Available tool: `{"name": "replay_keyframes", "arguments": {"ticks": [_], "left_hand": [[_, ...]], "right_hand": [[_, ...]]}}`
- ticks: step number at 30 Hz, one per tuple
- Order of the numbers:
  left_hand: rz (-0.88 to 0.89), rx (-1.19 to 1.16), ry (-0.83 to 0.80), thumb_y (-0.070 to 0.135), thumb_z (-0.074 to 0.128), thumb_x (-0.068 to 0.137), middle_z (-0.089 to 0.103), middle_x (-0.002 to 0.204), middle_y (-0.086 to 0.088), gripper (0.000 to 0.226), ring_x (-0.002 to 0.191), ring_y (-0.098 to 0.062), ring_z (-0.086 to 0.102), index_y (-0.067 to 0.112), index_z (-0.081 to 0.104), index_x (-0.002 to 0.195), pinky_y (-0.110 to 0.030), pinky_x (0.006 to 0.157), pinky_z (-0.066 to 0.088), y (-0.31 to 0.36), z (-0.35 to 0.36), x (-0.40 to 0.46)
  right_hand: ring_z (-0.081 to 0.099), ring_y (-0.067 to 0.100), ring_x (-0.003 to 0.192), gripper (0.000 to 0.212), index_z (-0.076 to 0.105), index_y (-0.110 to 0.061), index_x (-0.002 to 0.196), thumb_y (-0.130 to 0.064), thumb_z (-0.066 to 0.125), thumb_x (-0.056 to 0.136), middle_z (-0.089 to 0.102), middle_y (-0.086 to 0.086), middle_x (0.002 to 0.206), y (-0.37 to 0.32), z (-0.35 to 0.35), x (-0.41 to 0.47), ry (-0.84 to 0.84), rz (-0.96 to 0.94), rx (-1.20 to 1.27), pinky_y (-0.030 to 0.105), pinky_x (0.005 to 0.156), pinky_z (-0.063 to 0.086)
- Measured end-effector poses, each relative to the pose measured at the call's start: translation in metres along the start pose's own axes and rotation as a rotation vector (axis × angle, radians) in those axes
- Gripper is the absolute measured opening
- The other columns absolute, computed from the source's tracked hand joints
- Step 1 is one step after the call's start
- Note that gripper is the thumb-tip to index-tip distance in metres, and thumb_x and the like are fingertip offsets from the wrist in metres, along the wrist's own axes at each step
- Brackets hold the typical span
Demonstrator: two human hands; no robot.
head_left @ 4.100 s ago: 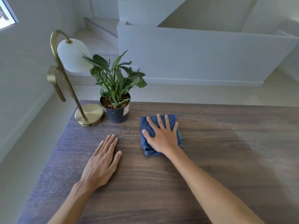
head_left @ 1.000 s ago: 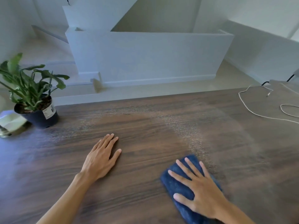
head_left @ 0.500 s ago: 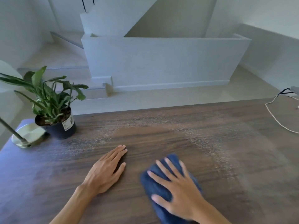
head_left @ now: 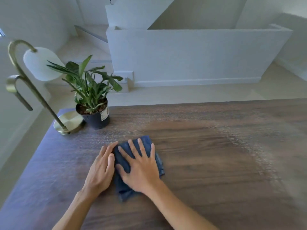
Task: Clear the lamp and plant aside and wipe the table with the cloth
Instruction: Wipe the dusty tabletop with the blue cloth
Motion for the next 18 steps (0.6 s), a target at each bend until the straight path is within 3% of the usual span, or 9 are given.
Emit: {"name": "replay_keyframes", "arguments": {"ticks": [2, 4, 6, 9, 11, 14, 16, 18], "left_hand": [[-0.06, -0.08, 0.057, 0.046, 0.016, 0.099, 0.052, 0.135, 0.003, 0.053, 0.126, -0.009, 0.048, 0.028, 0.042, 0.141, -0.03, 0.108, 0.035, -0.006, -0.011, -0.007], [-0.058, -0.034, 0.007, 0.049, 0.016, 0.099, 0.046, 0.146, 0.006, 0.056, 0.137, -0.008, 0.038, 0.027, 0.042, 0.143, -0.033, 0.115, 0.03, -0.009, -0.016, -0.017], [-0.02, 0.056, -0.065, 0.048, 0.014, 0.099, 0.038, 0.153, 0.008, 0.059, 0.144, -0.002, 0.025, 0.025, 0.043, 0.145, -0.033, 0.121, 0.02, -0.01, -0.018, -0.03], [0.016, 0.089, -0.087, 0.044, 0.016, 0.1, 0.035, 0.156, 0.004, 0.059, 0.146, 0.0, 0.018, 0.019, 0.041, 0.147, -0.03, 0.123, 0.011, 0.001, -0.018, -0.054], [-0.023, 0.009, -0.062, 0.039, 0.019, 0.101, 0.036, 0.155, 0.002, 0.056, 0.144, -0.001, 0.021, 0.016, 0.038, 0.148, -0.032, 0.123, 0.014, 0.009, -0.016, -0.076], [-0.089, -0.091, -0.025, 0.035, 0.02, 0.102, 0.037, 0.154, 0.001, 0.052, 0.144, -0.007, 0.027, 0.017, 0.036, 0.149, -0.037, 0.122, 0.019, 0.009, -0.02, -0.1], [-0.071, -0.114, -0.001, 0.037, 0.019, 0.101, 0.041, 0.152, -0.001, 0.055, 0.143, -0.013, 0.033, 0.015, 0.038, 0.147, -0.04, 0.12, 0.023, 0.007, -0.027, -0.107], [-0.044, -0.103, -0.028, 0.037, 0.019, 0.101, 0.043, 0.151, -0.002, 0.054, 0.142, -0.013, 0.033, 0.015, 0.04, 0.145, -0.039, 0.121, 0.023, 0.006, -0.03, -0.11]], "right_hand": [[-0.002, 0.021, 0.155, 0.062, 0.021, -0.047, 0.154, -0.068, 0.029, 0.096, 0.011, -0.009, 0.168, -0.004, 0.0, -0.068, 0.011, -0.106, 0.007, 0.064, 0.117, -0.001], [0.006, 0.019, 0.155, 0.064, 0.02, -0.053, 0.153, -0.074, 0.031, 0.094, 0.014, -0.013, 0.166, 0.042, -0.017, -0.126, -0.022, -0.152, -0.063, 0.06, 0.118, 0.003], [0.002, 0.018, 0.155, 0.065, 0.008, -0.061, 0.151, -0.081, 0.023, 0.09, 0.007, -0.016, 0.166, 0.112, -0.042, -0.14, -0.042, -0.034, -0.17, 0.062, 0.118, 0.005], [-0.016, 0.02, 0.153, 0.066, -0.007, -0.063, 0.149, -0.082, 0.011, 0.088, -0.01, -0.015, 0.167, 0.17, -0.061, -0.088, -0.107, 0.342, -0.142, 0.069, 0.115, -0.005], [-0.017, 0.026, 0.153, 0.067, -0.002, -0.058, 0.152, -0.08, 0.011, 0.09, -0.01, -0.009, 0.168, 0.143, -0.047, -0.045, -0.092, 0.392, -0.095, 0.071, 0.113, -0.008], [-0.014, 0.028, 0.153, 0.067, 0.004, -0.055, 0.153, -0.078, 0.016, 0.092, -0.006, -0.006, 0.168, 0.042, -0.013, -0.037, -0.069, 0.202, -0.054, 0.072, 0.113, -0.005], [-0.008, 0.026, 0.155, 0.065, 0.013, -0.054, 0.153, -0.074, 0.025, 0.093, 0.004, -0.006, 0.169, -0.02, 0.0, -0.09, -0.02, 0.069, -0.068, 0.07, 0.114, 0.001], [-0.008, 0.022, 0.155, 0.063, 0.017, -0.055, 0.153, -0.072, 0.032, 0.094, 0.005, -0.01, 0.168, -0.049, 0.003, -0.178, -0.015, -0.1, -0.052, 0.064, 0.118, -0.004]]}}
Point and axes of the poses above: each hand's wrist, its own x-axis towards the middle knuckle, its own z-axis out of the palm, y = z × x, the point moved 6 cm from there along x, towards the middle knuckle
